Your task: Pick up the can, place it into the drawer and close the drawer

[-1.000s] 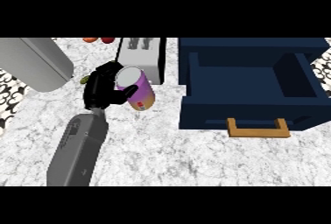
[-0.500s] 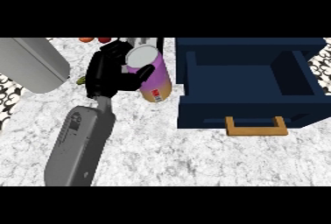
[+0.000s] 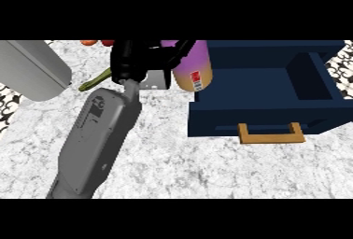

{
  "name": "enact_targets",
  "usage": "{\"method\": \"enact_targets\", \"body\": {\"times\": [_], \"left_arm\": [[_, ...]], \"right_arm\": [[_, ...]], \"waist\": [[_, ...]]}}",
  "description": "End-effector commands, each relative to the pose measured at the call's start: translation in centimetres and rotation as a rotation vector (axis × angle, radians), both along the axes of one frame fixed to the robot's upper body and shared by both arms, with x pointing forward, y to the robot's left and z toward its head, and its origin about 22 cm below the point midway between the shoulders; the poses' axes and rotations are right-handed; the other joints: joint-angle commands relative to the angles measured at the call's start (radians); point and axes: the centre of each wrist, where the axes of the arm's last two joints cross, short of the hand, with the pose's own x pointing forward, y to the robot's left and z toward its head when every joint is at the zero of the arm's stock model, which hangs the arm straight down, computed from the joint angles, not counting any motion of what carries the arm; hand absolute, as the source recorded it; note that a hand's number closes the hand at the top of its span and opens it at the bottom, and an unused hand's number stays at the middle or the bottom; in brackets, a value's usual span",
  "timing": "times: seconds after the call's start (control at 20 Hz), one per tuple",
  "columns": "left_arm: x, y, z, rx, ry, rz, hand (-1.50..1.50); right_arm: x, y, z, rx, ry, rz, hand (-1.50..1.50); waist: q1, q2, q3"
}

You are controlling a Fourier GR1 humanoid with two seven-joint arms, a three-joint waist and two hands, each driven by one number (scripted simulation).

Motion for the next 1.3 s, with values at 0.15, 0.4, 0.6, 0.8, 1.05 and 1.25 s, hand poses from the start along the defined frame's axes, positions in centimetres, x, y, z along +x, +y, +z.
{"method": "enact_targets", "body": {"times": [0.15, 0.4, 0.6, 0.8, 1.05, 1.25], "left_arm": [[1.6, -3.3, 1.6, 0.028, -0.005, 0.016, 1.5], [2.0, -5.9, 2.6, 0.045, -0.006, 0.033, 1.5], [3.8, -6.4, 4.3, 0.048, -0.009, 0.002, 1.5], [2.5, -8.3, 4.8, 0.055, 0.015, -0.021, 1.5], [3.4, -10.1, 5.4, 0.073, 0.006, 0.025, 1.5], [3.5, -10.4, 3.9, 0.087, 0.041, 0.016, 1.5]], "right_arm": [[1.0, 0.6, 1.5, 0.005, -0.009, 0.014, -1.5], [0.6, -0.6, -0.3, 0.0, -0.019, 0.01, -1.5], [1.2, 0.4, -0.3, 0.012, -0.009, 0.01, -1.5], [0.6, -0.2, -0.6, -0.011, -0.003, 0.012, -1.5], [1.6, 1.5, -0.3, 0.0, -0.03, 0.058, -1.5], [1.5, -1.6, 0.5, 0.002, -0.034, 0.041, -1.5]], "waist": [[-0.003, 0.002, 0.0], [-0.015, 0.003, 0.0], [-0.016, 0.007, 0.0], [-0.01, 0.002, 0.0], [-0.045, 0.009, 0.001], [-0.055, 0.009, 0.001]]}}
